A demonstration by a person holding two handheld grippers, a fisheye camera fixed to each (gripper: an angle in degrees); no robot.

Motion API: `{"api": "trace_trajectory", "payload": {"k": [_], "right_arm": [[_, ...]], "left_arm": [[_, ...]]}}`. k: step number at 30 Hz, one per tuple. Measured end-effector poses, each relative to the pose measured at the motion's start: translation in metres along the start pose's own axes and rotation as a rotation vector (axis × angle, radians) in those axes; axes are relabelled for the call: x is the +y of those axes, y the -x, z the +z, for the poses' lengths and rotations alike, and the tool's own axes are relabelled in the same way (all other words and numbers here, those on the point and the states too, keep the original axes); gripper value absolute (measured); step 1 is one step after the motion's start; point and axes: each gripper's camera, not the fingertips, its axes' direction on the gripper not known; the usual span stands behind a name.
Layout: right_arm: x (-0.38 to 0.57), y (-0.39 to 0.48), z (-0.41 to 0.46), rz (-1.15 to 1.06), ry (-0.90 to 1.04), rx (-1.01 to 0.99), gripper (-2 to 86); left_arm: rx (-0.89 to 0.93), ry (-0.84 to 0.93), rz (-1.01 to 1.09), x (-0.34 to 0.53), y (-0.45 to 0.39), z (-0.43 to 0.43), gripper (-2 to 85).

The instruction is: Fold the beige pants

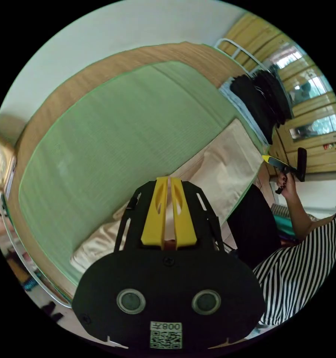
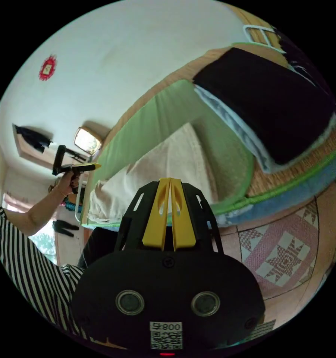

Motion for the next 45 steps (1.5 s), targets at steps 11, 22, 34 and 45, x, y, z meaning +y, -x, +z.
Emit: {"api": "trace_trajectory", "payload": {"k": [11,22,34,45], "right_arm": [[-0.061,0.181,0.257,-0.57,0.386,-0.104,3.7],[-0.008,0.164,0.408,-0.599,0.578,-0.074,1.0],[0.014,0.143,0.483,-0.597,0.532,-0.026,1.4],[-0.011,0.131,0.591,-0.748,0.635,0.118,6.4]], "left_arm": [[0.013,-0.021,0.043,0.081,0.049,-0.105,7.9],[-0.044,0.1,0.289,0.121,0.045,-0.175,3.0],[0.07,-0.165,0.036,0.217,0.094,-0.311,0.8],[0.209,-0.245,-0.052,0.318,0.121,-0.416,1.0]]}}
